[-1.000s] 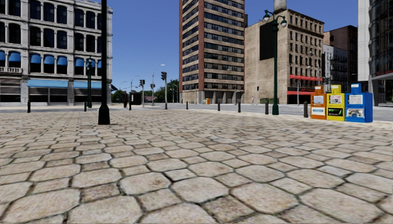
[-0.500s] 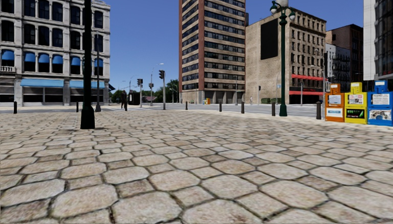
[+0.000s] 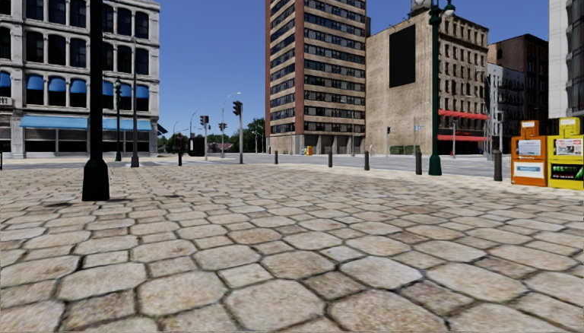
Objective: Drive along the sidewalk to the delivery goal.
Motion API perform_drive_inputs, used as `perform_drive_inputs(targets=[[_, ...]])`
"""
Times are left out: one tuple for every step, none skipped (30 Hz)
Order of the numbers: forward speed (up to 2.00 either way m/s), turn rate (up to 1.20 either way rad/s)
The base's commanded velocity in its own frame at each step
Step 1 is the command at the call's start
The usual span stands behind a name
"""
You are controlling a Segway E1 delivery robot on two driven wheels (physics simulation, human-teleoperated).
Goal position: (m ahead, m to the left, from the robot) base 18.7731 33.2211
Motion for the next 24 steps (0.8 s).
perform_drive_inputs(targets=[[2.0,0.0],[2.0,0.0],[2.0,0.0],[2.0,0.0],[2.0,0.0],[2.0,0.0],[2.0,0.0],[2.0,0.0],[2.0,0.0],[2.0,0.0],[2.0,0.0],[2.0,0.0],[2.0,0.0],[2.0,0.0],[2.0,0.0],[2.0,0.0],[2.0,0.0],[2.0,0.0],[2.0,0.0],[2.0,0.0],[2.0,0.0],[2.0,0.0],[2.0,0.0],[2.0,0.0]])
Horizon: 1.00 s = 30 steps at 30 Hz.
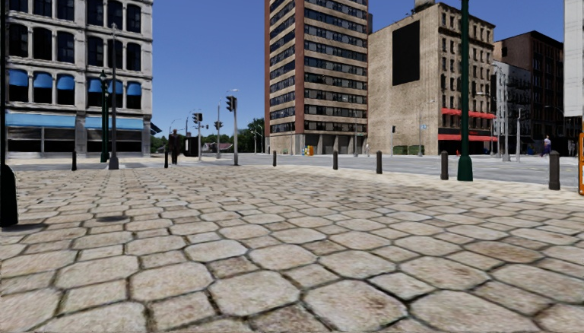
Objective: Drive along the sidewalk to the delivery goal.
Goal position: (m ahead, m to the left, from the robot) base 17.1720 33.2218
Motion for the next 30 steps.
perform_drive_inputs(targets=[[2.0,0.0],[2.0,0.0],[2.0,0.0],[2.0,0.0],[2.0,0.0],[2.0,0.0],[2.0,0.0],[2.0,0.0],[2.0,0.0],[2.0,0.0],[2.0,0.0],[2.0,0.0],[2.0,0.0],[2.0,0.0],[2.0,0.0],[2.0,0.0],[2.0,0.0],[2.0,0.0],[2.0,0.0],[2.0,0.0],[2.0,0.0],[2.0,0.0],[2.0,0.0],[2.0,0.0],[2.0,0.0],[2.0,0.0],[2.0,0.0],[2.0,0.0],[2.0,0.0],[2.0,0.0]])
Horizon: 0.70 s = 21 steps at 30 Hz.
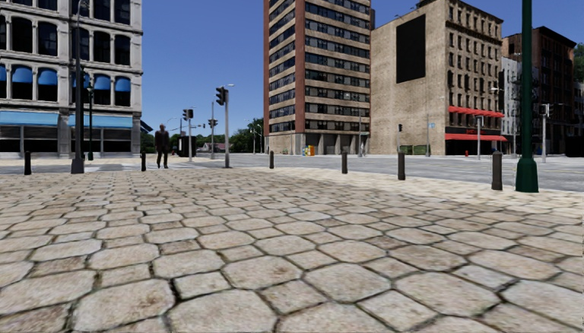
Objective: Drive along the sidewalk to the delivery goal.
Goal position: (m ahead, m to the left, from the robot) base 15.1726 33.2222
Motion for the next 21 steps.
perform_drive_inputs(targets=[[2.0,0.0],[2.0,0.0],[2.0,0.0],[2.0,0.0],[2.0,0.0],[2.0,0.0],[2.0,0.0],[2.0,0.0],[2.0,0.0],[2.0,0.0],[2.0,0.0],[2.0,0.0],[2.0,0.0],[2.0,0.0],[2.0,0.0],[2.0,0.0],[2.0,0.0],[2.0,0.0],[2.0,0.0],[2.0,0.0],[2.0,0.0]])
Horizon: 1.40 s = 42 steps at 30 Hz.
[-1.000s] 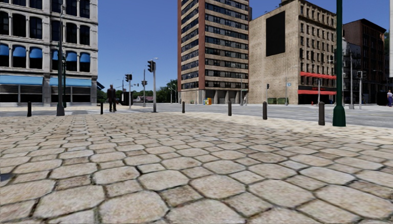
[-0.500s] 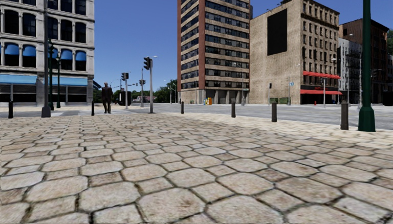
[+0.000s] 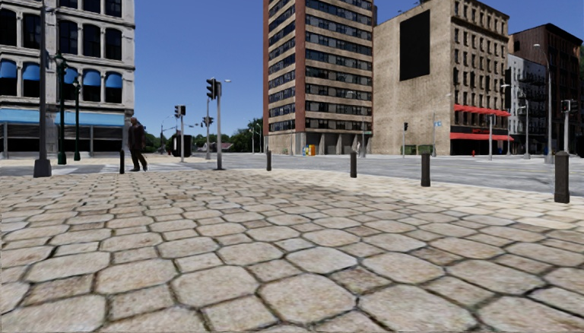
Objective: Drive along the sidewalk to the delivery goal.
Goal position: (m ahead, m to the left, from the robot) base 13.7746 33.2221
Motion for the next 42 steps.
perform_drive_inputs(targets=[[2.0,0.0],[2.0,0.0],[2.0,0.0],[2.0,0.0],[2.0,0.0],[2.0,0.0],[2.0,0.0],[2.0,0.0],[2.0,0.0],[2.0,0.0],[2.0,0.0],[2.0,0.0],[2.0,0.0],[2.0,0.0],[2.0,0.0],[2.0,0.0],[2.0,0.0],[2.0,0.0],[2.0,0.0],[2.0,0.06],[2.0,0.06],[2.0,0.15],[2.0,0.24],[2.0,0.28],[2.0,0.28],[2.0,0.38],[2.0,0.51],[2.0,0.59],[2.0,0.59],[2.0,0.65],[2.0,0.71],[2.0,0.76],[2.0,0.76],[2.0,0.79],[2.0,0.79],[2.0,0.79],[2.0,0.79],[2.0,0.79],[2.0,0.79],[2.0,0.79],[2.0,0.79],[2.0,0.79]])
